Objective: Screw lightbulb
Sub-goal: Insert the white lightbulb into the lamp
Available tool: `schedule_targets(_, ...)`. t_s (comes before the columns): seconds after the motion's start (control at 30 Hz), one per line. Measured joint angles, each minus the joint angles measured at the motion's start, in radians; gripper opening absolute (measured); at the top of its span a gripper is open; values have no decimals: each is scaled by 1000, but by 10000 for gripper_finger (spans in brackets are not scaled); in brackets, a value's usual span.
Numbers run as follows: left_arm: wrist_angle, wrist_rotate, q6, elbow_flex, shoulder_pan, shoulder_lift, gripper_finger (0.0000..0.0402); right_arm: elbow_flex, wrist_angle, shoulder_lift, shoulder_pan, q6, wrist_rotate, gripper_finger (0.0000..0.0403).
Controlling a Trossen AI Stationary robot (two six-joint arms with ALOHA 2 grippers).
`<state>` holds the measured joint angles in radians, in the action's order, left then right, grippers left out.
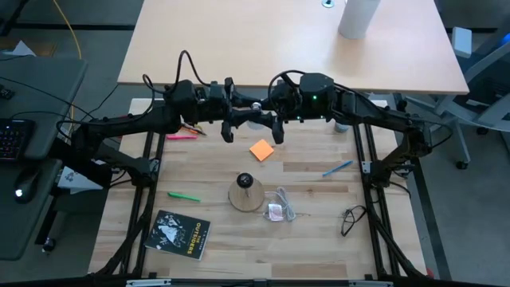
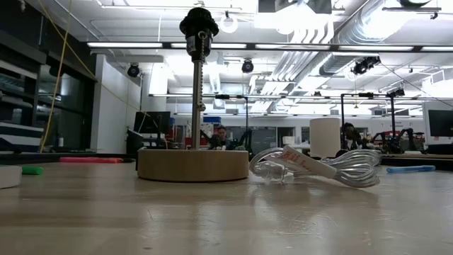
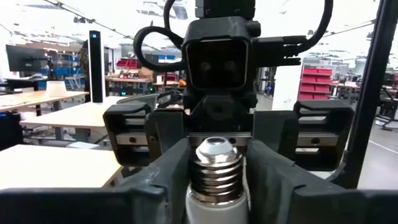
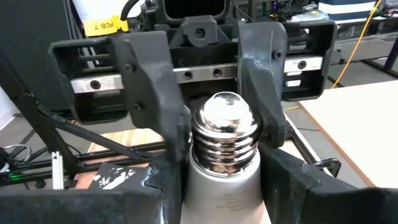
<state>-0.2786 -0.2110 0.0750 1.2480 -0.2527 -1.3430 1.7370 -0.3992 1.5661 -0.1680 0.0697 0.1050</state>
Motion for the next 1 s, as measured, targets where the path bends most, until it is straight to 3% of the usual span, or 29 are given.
schedule_targets(0.43,4,-1,-25,0,0,0,106,0,1,0,0,1,-16,170)
schedule_targets(0.8,5,13,-28,0,-2,0,105,21,-45,0,9,43,-73,253)
schedule_targets(1.0,12,18,-28,-1,-39,13,104,99,-180,-5,9,-45,-108,263)
